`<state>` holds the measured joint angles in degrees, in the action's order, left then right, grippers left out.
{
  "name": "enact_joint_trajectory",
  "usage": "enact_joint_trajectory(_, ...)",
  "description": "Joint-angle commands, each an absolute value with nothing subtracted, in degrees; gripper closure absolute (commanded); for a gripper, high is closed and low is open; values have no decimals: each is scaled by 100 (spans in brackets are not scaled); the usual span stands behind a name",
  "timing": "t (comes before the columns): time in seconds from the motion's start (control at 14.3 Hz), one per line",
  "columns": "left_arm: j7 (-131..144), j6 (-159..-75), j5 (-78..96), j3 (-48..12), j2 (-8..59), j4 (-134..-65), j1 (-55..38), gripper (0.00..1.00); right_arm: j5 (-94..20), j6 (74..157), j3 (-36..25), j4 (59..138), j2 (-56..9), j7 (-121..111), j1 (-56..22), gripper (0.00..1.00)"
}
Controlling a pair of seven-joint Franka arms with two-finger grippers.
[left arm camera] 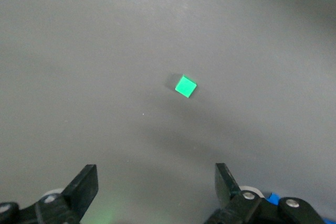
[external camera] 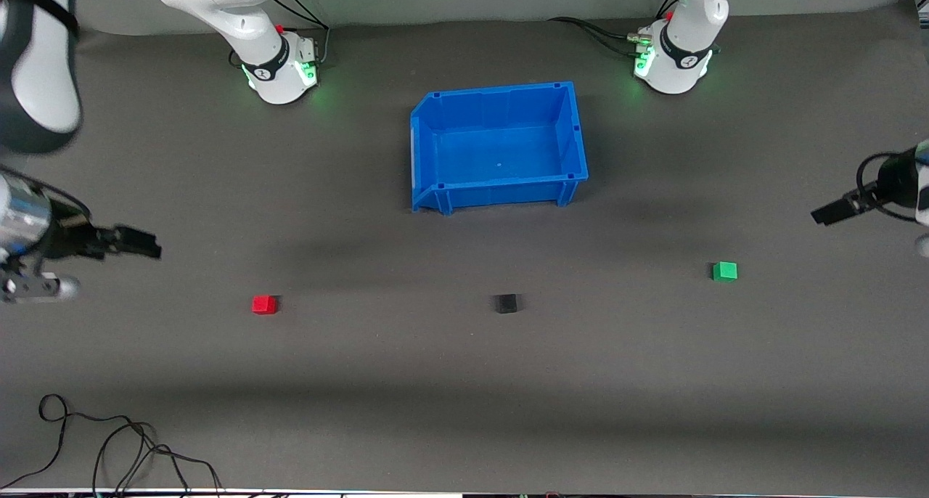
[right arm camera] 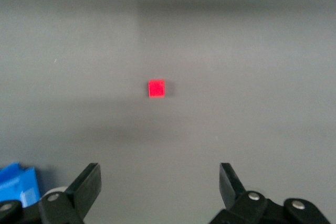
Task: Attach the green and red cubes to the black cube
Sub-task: 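Move the right gripper to the red cube while the left gripper reaches the green cube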
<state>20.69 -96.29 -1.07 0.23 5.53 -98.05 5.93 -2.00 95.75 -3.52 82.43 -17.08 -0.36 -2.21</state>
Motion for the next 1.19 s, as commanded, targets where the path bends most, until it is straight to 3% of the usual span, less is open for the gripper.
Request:
enact_joint_trajectory(0.0,2390,-10053,-167,-9,746,-10071,694,1,-351,9957,-378,8016,-2354,-79,-246,0)
enact_joint_trajectory(0.14,2452,-10290,-237,-9,940,-10378,738,0,-404,9993,-378,8007,-2714,-18,-246,1)
enact_joint_trajectory(0.35,2801,-11299,-290,-9,975,-11029,738,0,-413,10011,-352,8007,-3084,-9,-246,1)
enact_joint_trajectory(0.56,3242,-11961,-299,-9,1448,-11180,677,1,-439,10273,-325,8033,-3356,-9,-264,1)
enact_joint_trajectory(0.63,3295,-12188,-299,-26,1642,-11188,633,3,-561,10440,-325,8051,-3462,-9,-290,1)
enact_joint_trajectory(0.77,3270,-12357,-299,-26,1976,-11136,563,20,-624,10652,-325,8060,-3673,-9,-308,1)
enact_joint_trajectory(0.91,3287,-12401,-299,-26,2152,-11127,606,25,-615,10853,-325,8086,-3840,-9,-308,1)
enact_joint_trajectory(1.12,3899,-12988,-193,-26,2626,-11136,659,21,-615,11065,-325,8095,-4069,-17,-316,1)
